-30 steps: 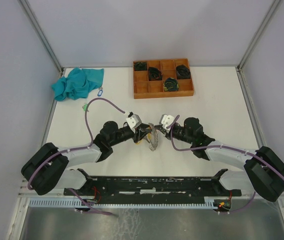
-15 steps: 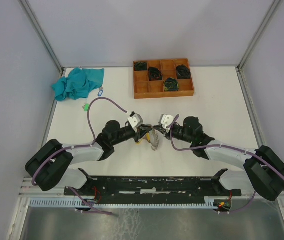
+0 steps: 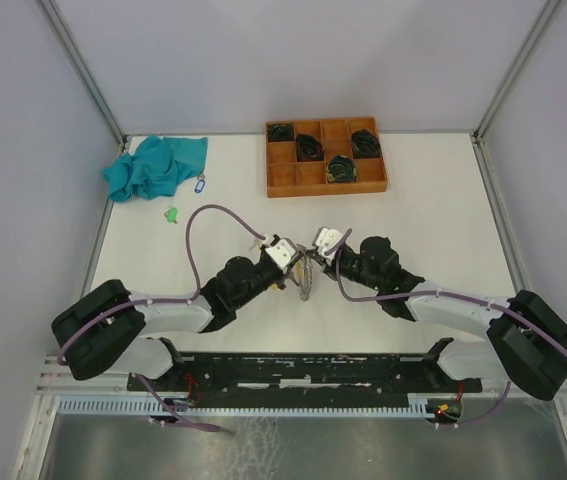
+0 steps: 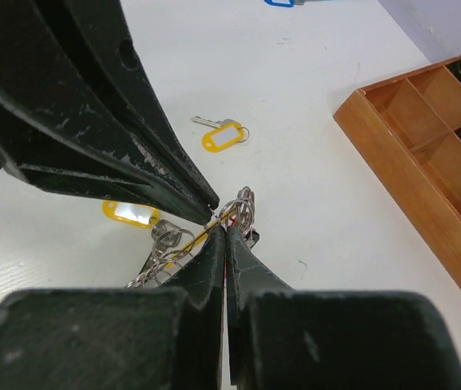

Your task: Put the keys on the keyring

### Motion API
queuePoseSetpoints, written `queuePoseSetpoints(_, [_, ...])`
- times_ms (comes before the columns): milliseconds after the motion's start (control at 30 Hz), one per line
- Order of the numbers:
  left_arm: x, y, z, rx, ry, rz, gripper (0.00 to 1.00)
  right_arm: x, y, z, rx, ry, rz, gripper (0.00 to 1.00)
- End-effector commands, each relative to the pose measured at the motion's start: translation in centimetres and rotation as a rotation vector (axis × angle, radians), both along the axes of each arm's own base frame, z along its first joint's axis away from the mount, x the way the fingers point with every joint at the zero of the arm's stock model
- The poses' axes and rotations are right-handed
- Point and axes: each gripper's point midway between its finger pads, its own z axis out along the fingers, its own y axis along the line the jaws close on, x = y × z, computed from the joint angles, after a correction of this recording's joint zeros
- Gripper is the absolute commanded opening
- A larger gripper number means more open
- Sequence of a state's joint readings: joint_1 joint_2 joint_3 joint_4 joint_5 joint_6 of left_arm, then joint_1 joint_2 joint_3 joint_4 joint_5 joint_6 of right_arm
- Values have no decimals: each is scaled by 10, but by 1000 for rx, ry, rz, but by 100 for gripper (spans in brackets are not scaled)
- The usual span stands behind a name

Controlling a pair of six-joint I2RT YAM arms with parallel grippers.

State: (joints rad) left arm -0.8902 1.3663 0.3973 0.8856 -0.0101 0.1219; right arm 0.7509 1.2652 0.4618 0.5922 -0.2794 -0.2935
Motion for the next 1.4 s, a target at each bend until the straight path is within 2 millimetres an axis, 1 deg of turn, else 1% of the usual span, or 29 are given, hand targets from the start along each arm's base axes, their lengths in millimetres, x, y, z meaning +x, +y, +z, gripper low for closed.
queuePoseSetpoints(0, [22, 21, 25, 34, -169, 257, 3, 3, 13, 34, 83, -11, -50, 1])
queuePoseSetpoints(133, [18, 27, 30, 77, -249, 382, 3, 11, 8, 34, 95, 36, -153, 1])
queuePoseSetpoints(233, [14, 29, 32, 103, -300, 446, 6, 19, 1, 36, 107, 74, -234, 1])
queuePoseSetpoints(300, [13, 31, 33, 99, -316, 478, 9, 22, -6, 38, 106, 79, -278, 1])
queuePoseSetpoints(433, [12, 35, 33, 58, -300, 498, 16, 27, -17, 40, 97, 77, -347, 1])
queuePoseSetpoints(533, [9, 36, 35, 16, -294, 467, 21, 26, -19, 43, 98, 67, -347, 1])
queuePoseSetpoints(667, [9, 29, 29, -16, -255, 378, 26, 25, -21, 43, 79, 47, -332, 1])
queuePoseSetpoints(767, [7, 18, 28, -68, -192, 240, 28, 23, -19, 45, 62, 28, -299, 1])
queuePoseSetpoints(833, [8, 16, 27, -106, -136, 150, 30, 20, -18, 46, 54, 15, -265, 1])
queuePoseSetpoints(867, [11, 19, 26, -127, -103, 124, 30, 19, -19, 45, 50, 10, -245, 1])
queuePoseSetpoints(933, [7, 15, 28, -139, -82, 29, 32, 17, -19, 43, 43, 9, -211, 1])
queuePoseSetpoints(967, [7, 16, 29, -140, -75, 13, 32, 15, -19, 44, 46, 8, -185, 1])
queuePoseSetpoints(1000, [3, 12, 30, -138, -69, -38, 32, 14, -19, 44, 48, 10, -164, 1])
queuePoseSetpoints(1200, [-9, 5, 34, -160, -18, -224, 32, 5, -18, 47, 41, -25, -21, 1])
queuePoseSetpoints(1367, [-17, 1, 35, -148, -25, -297, 31, -7, -10, 44, 33, -28, 114, 1])
